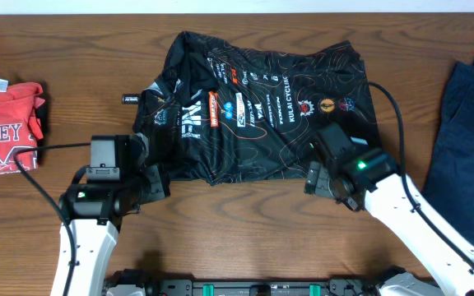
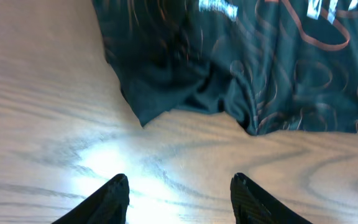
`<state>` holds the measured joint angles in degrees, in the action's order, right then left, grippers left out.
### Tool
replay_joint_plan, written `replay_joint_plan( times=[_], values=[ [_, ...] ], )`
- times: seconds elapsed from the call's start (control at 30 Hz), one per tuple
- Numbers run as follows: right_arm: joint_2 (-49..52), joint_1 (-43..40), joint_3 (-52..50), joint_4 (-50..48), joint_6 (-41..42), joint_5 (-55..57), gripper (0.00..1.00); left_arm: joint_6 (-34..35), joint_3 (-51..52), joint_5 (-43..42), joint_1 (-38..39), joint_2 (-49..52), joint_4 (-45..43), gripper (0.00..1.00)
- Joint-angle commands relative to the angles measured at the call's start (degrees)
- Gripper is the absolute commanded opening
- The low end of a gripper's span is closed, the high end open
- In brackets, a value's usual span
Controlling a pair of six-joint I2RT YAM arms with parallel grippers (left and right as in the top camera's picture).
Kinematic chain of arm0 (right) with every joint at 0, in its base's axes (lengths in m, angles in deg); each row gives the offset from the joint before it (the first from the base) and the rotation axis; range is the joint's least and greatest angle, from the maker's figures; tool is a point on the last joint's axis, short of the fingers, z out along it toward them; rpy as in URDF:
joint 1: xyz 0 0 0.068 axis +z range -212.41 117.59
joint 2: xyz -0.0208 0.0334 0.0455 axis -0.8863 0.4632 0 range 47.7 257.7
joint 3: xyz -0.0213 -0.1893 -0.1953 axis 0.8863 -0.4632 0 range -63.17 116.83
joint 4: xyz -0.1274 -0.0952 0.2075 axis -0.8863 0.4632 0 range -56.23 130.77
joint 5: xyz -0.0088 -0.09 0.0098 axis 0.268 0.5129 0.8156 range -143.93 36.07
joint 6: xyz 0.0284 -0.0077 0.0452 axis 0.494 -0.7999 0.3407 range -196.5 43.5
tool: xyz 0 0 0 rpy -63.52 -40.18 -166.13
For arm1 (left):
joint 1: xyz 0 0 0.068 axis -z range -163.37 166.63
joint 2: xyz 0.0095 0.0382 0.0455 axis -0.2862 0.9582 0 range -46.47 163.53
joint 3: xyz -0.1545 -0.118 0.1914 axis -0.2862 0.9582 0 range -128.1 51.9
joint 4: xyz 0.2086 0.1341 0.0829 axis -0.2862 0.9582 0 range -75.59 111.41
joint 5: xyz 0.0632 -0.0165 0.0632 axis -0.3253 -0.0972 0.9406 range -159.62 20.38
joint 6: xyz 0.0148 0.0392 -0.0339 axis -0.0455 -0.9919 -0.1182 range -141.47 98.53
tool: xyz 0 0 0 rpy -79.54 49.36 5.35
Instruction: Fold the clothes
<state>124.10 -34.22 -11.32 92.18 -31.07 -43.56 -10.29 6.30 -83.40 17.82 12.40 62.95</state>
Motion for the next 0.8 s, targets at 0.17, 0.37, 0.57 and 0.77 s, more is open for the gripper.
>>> replay_joint_plan(
  times=[0.17,0.37,0.57,0.77],
  values=[
    [-0.39,-11.54,-15.28,-21.42,14.34,-11.89,0.99,1.62,2.14,-2.32,-0.09,0.28,-1.77,0.55],
    [-0.37,-21.29,-15.58,-26.34,14.34,-9.66,0.99,1.81,2.34,-2.49,-0.09,0.81,-2.89,0.55],
    [-0.37,-31.52,-15.93,-25.27,14.29,-8.28,0.99,2.14,3.04,-2.73,1.81,3.45,-4.39,0.55],
    [-0.09,-36.65,-18.51,-28.15,11.04,-8.28,0.99,3.21,3.13,-2.67,6.16,6.58,-7.56,0.55]
  ],
)
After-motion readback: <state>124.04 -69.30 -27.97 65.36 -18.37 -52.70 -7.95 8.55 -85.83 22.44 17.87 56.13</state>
